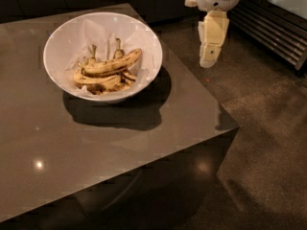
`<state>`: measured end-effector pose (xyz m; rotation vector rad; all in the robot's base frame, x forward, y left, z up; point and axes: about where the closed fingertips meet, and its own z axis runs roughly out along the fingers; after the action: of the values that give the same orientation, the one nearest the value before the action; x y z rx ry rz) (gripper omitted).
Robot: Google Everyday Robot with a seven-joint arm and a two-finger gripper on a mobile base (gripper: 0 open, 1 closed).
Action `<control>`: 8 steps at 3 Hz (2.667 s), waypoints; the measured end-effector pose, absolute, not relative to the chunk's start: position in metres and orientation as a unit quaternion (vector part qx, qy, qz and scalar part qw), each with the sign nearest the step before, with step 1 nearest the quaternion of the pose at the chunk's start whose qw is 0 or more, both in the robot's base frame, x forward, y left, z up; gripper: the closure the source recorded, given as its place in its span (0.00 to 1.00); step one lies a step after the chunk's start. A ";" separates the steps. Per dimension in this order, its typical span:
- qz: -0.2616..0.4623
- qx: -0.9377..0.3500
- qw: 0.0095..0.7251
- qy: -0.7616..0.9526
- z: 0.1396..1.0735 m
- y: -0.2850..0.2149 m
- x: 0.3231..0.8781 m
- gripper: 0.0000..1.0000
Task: Pick banana from white bowl
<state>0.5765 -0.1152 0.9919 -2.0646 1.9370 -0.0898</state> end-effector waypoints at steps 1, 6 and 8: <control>-0.037 -0.718 0.168 0.674 0.994 -0.111 0.583 0.00; -0.038 -0.775 0.207 0.596 0.998 -0.052 0.653 0.00; -0.042 -0.785 0.230 0.574 1.004 -0.033 0.672 0.00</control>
Offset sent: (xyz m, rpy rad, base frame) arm 0.0382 0.0303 0.0048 0.0132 -0.0369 0.1028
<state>0.6722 -0.0332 1.0043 -2.1590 1.5798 -0.1160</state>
